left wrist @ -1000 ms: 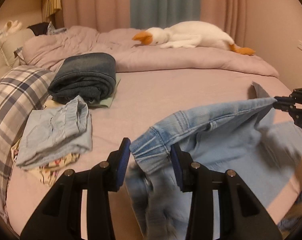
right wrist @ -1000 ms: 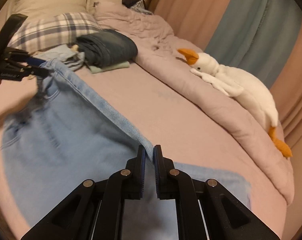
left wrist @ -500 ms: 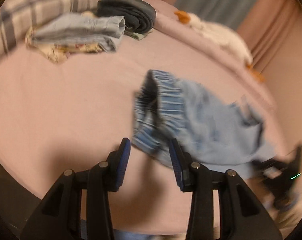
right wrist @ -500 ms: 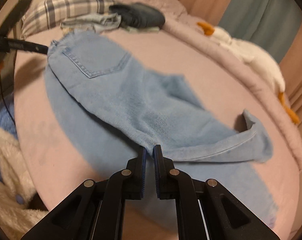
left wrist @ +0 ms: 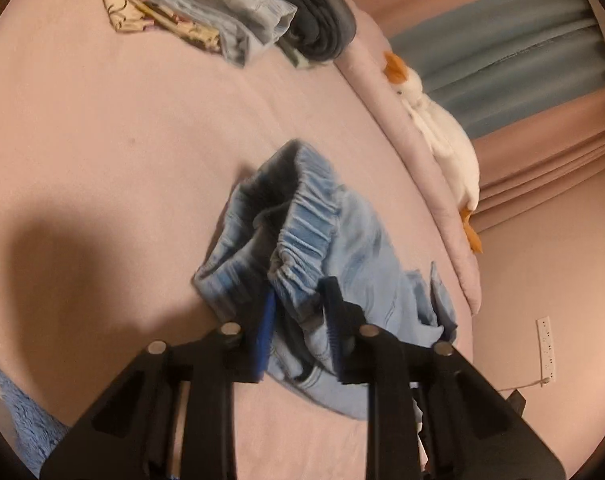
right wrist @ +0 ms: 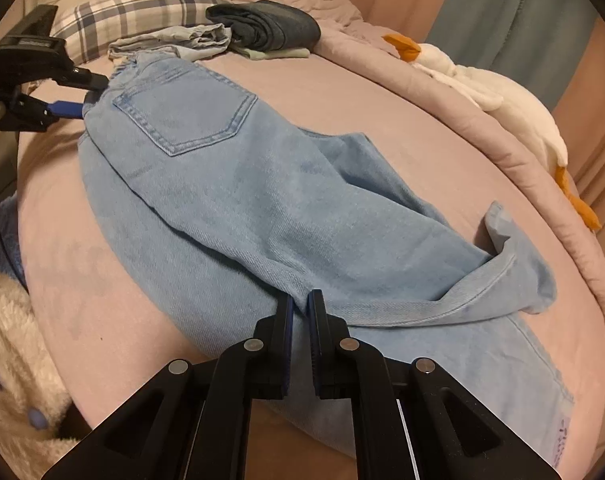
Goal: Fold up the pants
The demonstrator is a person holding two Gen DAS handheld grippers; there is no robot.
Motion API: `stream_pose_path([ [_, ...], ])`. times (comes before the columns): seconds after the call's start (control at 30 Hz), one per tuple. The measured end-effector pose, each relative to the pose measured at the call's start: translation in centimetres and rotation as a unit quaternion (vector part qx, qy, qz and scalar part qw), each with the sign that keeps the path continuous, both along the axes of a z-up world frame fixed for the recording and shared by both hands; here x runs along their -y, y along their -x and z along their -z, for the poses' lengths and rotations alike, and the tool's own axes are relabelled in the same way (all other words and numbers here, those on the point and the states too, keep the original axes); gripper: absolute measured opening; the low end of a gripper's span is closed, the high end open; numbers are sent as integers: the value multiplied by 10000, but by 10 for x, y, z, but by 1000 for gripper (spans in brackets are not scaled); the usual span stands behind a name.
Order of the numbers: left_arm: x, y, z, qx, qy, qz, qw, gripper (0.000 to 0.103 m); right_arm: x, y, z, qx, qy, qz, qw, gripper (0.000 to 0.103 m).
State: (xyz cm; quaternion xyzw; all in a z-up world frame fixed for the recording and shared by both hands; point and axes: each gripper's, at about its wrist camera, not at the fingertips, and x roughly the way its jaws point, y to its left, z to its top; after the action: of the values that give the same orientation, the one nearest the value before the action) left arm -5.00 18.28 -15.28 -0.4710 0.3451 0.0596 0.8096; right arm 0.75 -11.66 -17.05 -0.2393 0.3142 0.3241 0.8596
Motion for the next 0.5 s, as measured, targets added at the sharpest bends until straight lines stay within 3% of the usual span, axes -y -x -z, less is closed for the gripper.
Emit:
stream_pose_path([
  [0.17,4,12,-16,95,-366,37,9993,22,6,19,-26,422,-208,-103,9988,7],
  [0.27,6,10,-3,-286,-627,148,9975,22,10,37,-40,503,-341,-484,9970,0],
  [0.37,-4,14,18,-430,-279,39,9987,22,1,42,-25,648,72,-533,9964,0],
  [0.4,-6,17,19,-382,-202,46,9991,23,-1,36,-14,448,172,-484,9977,0],
  [0.47,-5,17,13,-384,-397,143,9984,24,-2,30,-3,116,193,-473,9986,1],
  [0.5,-4,16,10,-402,-508,202,9977,24,0,30,-2,157,156,-419,9989,1],
])
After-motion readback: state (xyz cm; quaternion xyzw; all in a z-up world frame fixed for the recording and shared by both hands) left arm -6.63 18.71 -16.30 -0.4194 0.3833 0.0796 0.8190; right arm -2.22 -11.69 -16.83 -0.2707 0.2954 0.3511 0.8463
